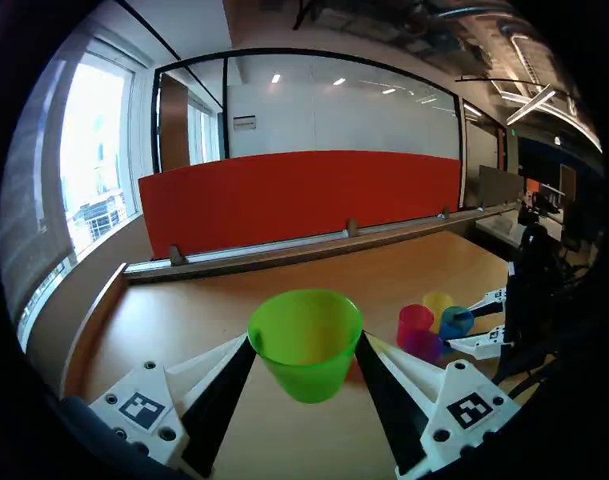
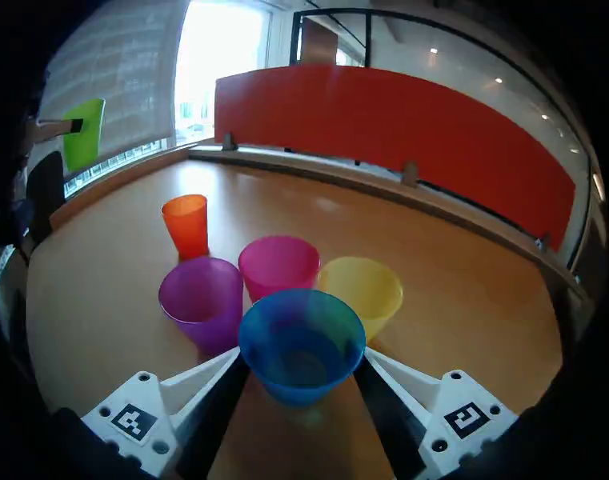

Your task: Pour water

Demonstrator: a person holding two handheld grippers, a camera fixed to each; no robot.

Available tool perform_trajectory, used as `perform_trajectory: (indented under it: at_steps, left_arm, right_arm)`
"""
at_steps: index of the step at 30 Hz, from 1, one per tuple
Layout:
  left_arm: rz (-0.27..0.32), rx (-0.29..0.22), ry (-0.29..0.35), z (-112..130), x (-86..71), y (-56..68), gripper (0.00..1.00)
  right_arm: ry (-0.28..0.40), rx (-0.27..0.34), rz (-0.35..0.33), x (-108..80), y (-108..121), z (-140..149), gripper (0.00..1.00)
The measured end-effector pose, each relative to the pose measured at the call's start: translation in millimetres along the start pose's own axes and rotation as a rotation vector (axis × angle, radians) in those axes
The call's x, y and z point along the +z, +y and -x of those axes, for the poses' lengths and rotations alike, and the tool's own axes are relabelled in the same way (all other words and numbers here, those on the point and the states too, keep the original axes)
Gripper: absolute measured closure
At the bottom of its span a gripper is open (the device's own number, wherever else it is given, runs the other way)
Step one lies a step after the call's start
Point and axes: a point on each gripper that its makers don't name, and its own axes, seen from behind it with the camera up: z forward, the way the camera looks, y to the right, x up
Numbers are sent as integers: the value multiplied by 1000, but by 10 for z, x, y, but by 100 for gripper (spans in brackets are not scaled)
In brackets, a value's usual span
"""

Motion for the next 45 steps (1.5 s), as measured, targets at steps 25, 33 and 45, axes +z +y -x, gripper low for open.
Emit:
perform_trajectory:
  at_steps: [25, 33, 45]
  left_arm:
    - [47, 15, 78, -374, 16, 134, 14]
    - [66, 16, 103, -475, -3, 209, 14]
    - [81, 23, 120, -554, -50, 274, 14]
  right_arm:
    - [249, -42, 17, -849, 74, -1276, 12]
    - [310, -33, 20, -1069, 52, -1555, 12]
    - [385, -11, 14, -1258, 21, -1819, 12]
